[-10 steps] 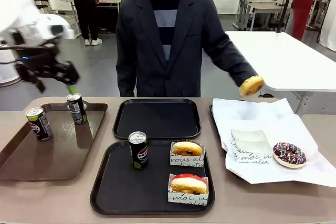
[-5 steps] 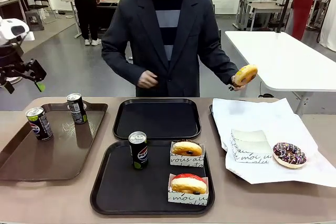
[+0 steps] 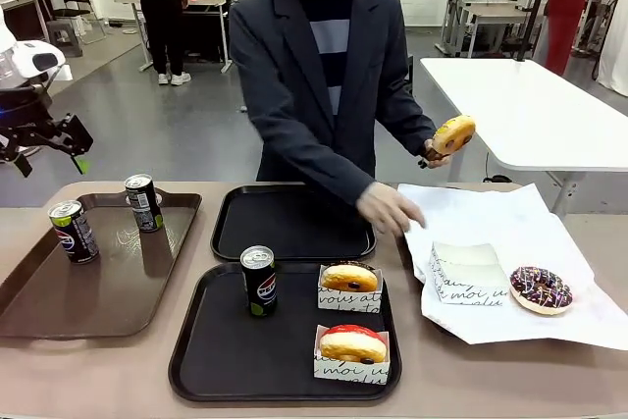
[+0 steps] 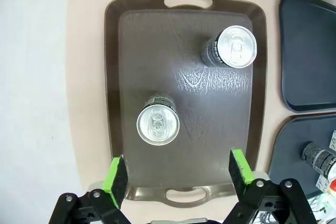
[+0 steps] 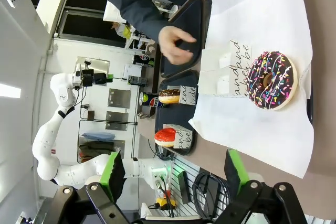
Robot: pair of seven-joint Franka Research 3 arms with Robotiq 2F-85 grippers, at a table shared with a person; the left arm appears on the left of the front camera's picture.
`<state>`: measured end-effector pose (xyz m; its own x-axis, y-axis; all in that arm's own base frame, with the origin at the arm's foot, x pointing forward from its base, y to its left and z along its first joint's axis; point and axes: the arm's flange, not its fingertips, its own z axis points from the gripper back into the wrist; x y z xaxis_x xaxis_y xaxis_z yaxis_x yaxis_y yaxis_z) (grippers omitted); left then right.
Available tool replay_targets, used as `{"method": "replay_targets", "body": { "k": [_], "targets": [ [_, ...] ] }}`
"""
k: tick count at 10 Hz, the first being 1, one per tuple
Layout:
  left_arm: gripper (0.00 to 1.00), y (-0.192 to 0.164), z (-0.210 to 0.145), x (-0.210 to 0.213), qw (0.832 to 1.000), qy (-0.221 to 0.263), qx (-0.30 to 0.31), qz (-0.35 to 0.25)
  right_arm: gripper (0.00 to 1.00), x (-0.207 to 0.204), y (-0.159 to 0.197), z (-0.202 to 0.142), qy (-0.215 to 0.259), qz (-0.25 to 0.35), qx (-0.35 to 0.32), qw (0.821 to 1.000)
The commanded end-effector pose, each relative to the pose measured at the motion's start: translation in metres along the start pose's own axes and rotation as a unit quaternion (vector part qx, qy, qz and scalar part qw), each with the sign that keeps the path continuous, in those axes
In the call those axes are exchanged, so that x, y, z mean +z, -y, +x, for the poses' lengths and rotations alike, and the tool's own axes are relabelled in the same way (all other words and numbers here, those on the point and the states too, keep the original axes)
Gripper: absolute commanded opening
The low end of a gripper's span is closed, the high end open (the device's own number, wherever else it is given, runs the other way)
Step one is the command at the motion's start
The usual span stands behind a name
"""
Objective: Set up donuts and drinks on trays.
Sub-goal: Pick up one Pepsi coke from the Handle tray and place it on the Flat Tray without a Pepsi coke.
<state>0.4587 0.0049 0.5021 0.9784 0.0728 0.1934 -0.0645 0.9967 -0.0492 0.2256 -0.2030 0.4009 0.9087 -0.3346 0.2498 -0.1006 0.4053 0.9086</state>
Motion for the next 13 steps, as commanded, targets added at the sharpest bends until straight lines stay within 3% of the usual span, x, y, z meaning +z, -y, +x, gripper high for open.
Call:
{"method": "replay_targets", "body": {
  "k": [1, 3, 5, 13],
  "targets": [
    [1.0, -0.004, -0.005, 0.0, 1.0, 0.001, -0.006, -0.009, 1.0, -0.001, 0.001, 0.001, 0.006, 0.01, 0.009, 1.0],
    [1.0, 0.0, -0.001, 0.002, 1.0, 0.002, 0.0, 0.0, 1.0, -0.001, 0.001, 0.001, 0.006, 0.01, 0.009, 1.0],
    [1.0, -0.018, 0.013, -0.021, 0.999, -0.026, 0.03, 0.006, 1.0, -0.001, 0.001, 0.001, 0.006, 0.01, 0.009, 1.0],
    [1.0, -0.021, 0.014, -0.06, 0.999, -0.052, -0.01, 0.002, 1.0, -0.001, 0.001, 0.001, 0.006, 0.01, 0.009, 1.0]
  ]
}}
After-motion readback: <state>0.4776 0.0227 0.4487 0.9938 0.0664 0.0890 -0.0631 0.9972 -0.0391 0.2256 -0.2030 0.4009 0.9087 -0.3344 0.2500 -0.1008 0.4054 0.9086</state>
